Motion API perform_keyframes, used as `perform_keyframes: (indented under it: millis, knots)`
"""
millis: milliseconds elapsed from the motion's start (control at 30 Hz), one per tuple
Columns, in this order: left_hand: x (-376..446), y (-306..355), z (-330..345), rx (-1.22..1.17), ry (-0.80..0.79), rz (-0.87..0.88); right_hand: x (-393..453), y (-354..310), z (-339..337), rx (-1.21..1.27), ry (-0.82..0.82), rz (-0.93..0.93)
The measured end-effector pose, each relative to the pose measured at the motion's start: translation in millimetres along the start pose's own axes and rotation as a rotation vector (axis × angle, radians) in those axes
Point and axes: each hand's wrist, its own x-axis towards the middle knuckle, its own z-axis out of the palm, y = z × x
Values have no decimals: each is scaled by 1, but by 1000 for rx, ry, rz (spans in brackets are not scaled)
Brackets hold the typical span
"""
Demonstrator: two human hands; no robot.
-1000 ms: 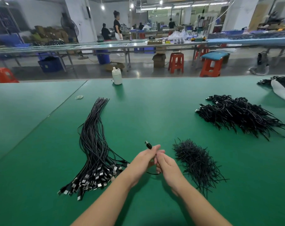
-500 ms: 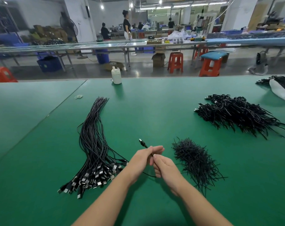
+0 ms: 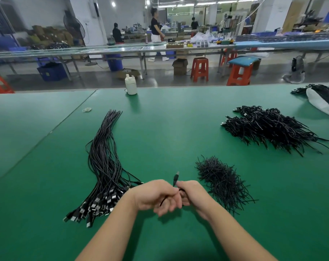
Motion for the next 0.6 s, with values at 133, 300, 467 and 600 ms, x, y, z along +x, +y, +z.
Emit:
perform_keyframes:
  millis: [133, 300, 467, 600]
  knots:
    - [5, -3, 14, 354, 77, -221, -4, 1, -1, -268, 42, -9]
    - [14, -14, 20, 417, 417, -211, -4, -8, -3, -600, 95, -184]
    - [29, -28, 8, -250, 541, 121, -6, -4, -4, -150, -7, -179]
    - [39, -33, -7, -822, 581, 402, -6, 3, -2, -137, -54, -181]
